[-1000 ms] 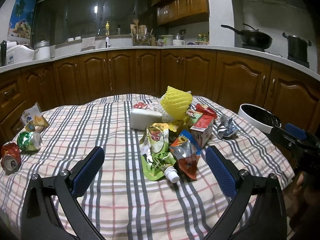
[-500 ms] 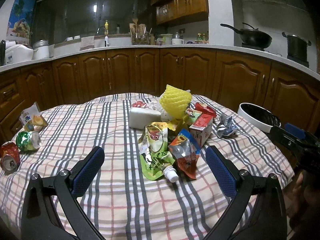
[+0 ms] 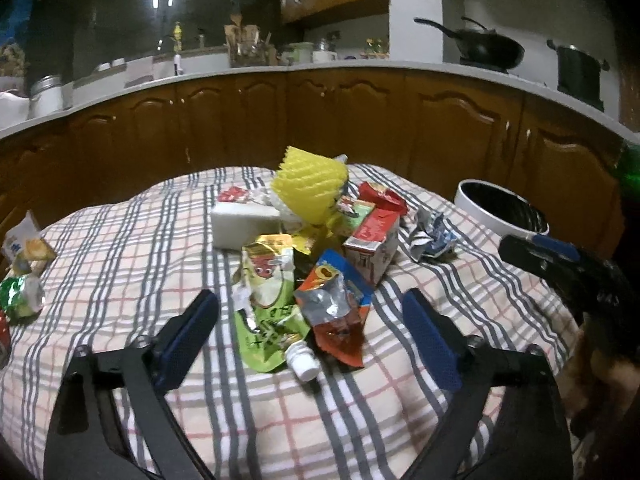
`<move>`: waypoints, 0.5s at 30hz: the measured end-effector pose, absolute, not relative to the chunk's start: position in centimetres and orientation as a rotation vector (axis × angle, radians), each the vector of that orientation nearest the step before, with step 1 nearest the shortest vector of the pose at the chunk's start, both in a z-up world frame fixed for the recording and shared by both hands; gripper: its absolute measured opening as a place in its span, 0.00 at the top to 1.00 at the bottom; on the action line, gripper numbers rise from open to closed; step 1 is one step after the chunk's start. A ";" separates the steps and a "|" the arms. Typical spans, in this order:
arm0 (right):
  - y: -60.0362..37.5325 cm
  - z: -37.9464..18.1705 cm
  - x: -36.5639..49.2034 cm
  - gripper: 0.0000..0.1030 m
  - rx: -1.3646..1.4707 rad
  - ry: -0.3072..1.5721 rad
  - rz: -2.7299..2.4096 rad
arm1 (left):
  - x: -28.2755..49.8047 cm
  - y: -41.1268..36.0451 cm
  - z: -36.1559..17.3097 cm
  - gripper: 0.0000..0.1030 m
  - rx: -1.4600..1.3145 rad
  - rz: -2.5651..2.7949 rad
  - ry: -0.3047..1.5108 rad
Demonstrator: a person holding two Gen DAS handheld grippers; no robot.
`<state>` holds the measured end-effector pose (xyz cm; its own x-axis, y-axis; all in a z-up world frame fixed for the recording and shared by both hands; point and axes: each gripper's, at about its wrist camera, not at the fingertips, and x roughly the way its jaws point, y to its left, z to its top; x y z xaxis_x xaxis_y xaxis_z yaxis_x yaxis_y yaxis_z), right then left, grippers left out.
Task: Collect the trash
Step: 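Grasp the crumpled foil with the right gripper while the left gripper grasps a wrapper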
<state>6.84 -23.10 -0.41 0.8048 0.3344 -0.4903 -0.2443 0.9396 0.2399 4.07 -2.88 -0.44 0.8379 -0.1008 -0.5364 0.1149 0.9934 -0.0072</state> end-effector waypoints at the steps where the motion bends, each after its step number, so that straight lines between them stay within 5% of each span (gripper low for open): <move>1: -23.1 -0.5 7.2 0.02 0.171 0.564 0.312 | 4.3 -3.0 -0.5 0.18 0.026 -0.122 0.577; 10: -23.2 -1.5 12.3 0.28 0.185 0.675 0.296 | 7.1 -3.8 -1.5 0.28 0.045 -0.159 0.662; 15: -22.6 -2.7 15.3 0.36 0.172 0.751 0.285 | 8.7 -3.9 -2.9 0.55 0.056 -0.158 0.745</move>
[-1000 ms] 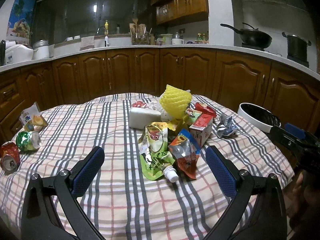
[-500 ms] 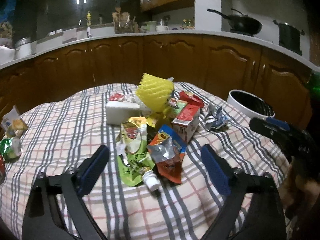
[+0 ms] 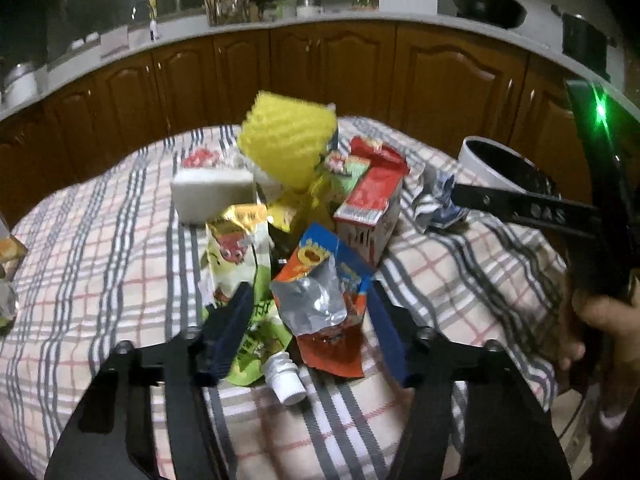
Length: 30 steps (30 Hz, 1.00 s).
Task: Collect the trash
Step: 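Grasp the crumpled foil with the right gripper while the left gripper grasps a wrapper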
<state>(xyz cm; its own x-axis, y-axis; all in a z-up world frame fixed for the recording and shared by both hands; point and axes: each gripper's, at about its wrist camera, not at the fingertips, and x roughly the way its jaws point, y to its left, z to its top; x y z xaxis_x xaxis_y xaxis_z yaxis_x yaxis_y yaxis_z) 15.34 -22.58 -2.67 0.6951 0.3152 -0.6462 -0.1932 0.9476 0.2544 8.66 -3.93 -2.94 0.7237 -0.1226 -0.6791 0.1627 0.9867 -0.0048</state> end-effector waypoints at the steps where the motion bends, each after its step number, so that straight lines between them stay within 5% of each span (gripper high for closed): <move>1: -22.4 -2.9 15.7 0.41 0.168 0.760 0.284 | 8.9 -3.9 -3.1 0.59 0.054 -0.162 0.758; 5: -22.0 -3.8 16.6 0.68 0.148 0.796 0.289 | 9.0 -3.7 -3.3 0.75 0.044 -0.177 0.767; 12: -22.7 -2.3 14.6 0.86 0.157 0.724 0.323 | 8.4 -3.7 -2.0 0.99 -0.004 -0.232 0.749; 18: -24.4 -0.9 13.0 0.90 0.203 0.682 0.328 | 8.1 -4.3 -1.0 0.99 -0.013 -0.264 0.724; 19: -24.7 -0.7 12.8 1.00 0.211 0.678 0.328 | 8.1 -4.4 -0.8 0.99 -0.016 -0.271 0.722; 30: -28.6 -0.3 12.6 0.94 0.320 0.663 0.304 | 8.5 -6.1 1.3 1.00 -0.024 -0.326 0.675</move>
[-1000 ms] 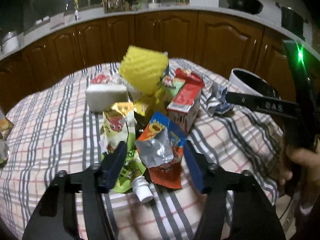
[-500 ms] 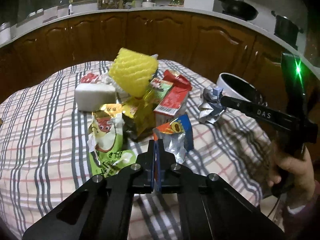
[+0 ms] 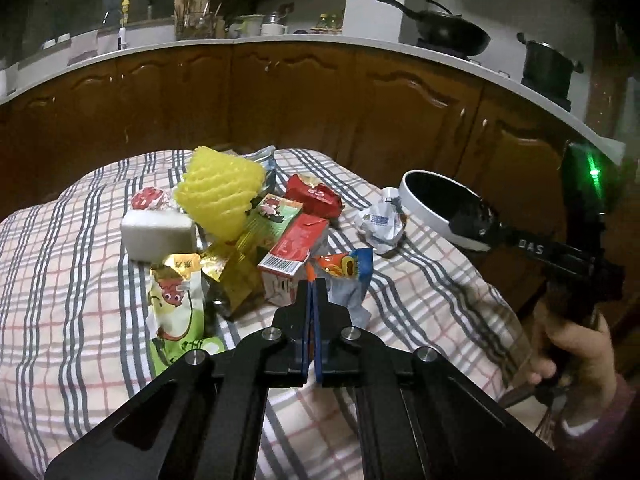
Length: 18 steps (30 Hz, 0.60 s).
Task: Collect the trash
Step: 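Grasp the crumpled foil with the right gripper while the left gripper grasps a wrapper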
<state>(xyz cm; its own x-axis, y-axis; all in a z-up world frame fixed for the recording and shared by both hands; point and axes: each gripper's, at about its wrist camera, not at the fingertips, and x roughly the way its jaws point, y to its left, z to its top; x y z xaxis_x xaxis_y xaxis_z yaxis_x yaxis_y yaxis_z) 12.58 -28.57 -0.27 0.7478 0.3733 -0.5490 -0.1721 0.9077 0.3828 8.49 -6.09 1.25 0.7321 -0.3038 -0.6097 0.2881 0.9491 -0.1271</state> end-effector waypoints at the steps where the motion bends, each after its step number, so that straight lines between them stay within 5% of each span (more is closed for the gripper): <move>1: -28.7 -0.6 12.9 0.87 0.327 0.675 0.295 | 8.5 -6.1 1.3 1.00 -0.027 -0.325 0.675; 5: -28.2 -1.2 14.8 0.37 0.331 0.680 0.292 | 8.7 -5.8 1.6 1.00 -0.046 -0.319 0.671; 13: -26.7 -2.8 20.2 0.37 0.248 0.755 0.207 | 9.6 -5.7 2.7 1.00 -0.070 -0.328 0.649; 15: -27.2 -3.8 20.8 0.67 0.274 0.790 0.223 | 10.0 -5.8 3.0 1.00 -0.076 -0.333 0.645; 18: -27.8 -3.2 19.5 0.69 0.274 0.753 0.236 | 10.7 -6.4 3.2 1.00 -0.089 -0.350 0.649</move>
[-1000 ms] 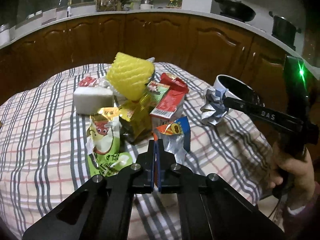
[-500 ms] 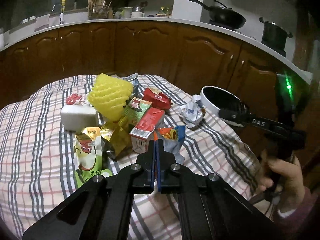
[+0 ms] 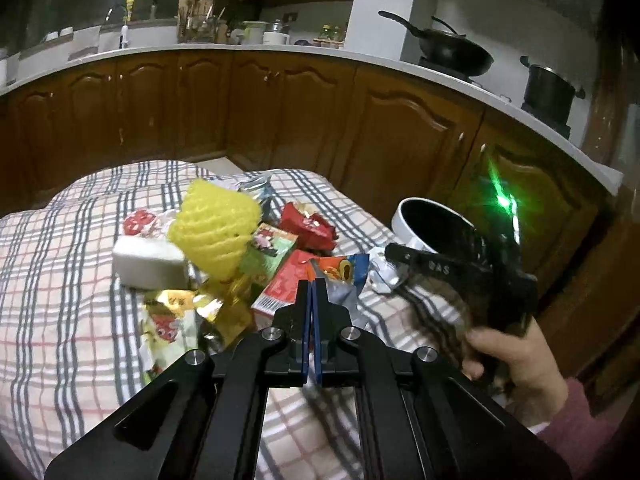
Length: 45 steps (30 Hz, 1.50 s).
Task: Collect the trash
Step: 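Grasp the crumpled foil with the right gripper while the left gripper grasps a wrapper, then carry both items over the black bin and open both grippers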
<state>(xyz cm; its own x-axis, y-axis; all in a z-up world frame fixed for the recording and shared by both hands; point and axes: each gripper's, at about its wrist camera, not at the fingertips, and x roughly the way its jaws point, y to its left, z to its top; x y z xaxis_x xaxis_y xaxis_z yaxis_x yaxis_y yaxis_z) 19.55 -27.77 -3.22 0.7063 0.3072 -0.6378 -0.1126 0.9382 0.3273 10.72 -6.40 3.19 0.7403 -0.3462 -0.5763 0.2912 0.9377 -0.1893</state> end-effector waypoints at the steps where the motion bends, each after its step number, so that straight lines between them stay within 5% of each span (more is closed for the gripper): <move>1: -28.0 -2.9 19.2 0.69 0.281 0.743 0.245 | 11.0 -6.7 3.3 1.00 -0.090 -0.356 0.651; 15: -37.6 1.6 15.3 0.69 0.363 0.608 0.120 | 14.1 -14.7 4.9 1.00 -0.039 -0.478 0.629; 40: -44.4 0.8 19.7 0.67 0.357 0.677 0.026 | 23.9 -28.0 3.4 1.00 -0.006 -0.581 0.744; 45: -44.9 -0.5 20.5 0.59 0.361 0.715 0.029 | 24.8 -28.9 2.0 0.96 -0.010 -0.606 0.791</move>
<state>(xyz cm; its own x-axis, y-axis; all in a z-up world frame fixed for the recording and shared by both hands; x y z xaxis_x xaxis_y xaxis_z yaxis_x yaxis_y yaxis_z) 20.53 -44.85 -0.46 0.7572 0.1488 -0.6361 0.0960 0.9378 0.3337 24.78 -28.85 1.97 0.5435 -0.5144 -0.6633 0.5070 0.8310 -0.2290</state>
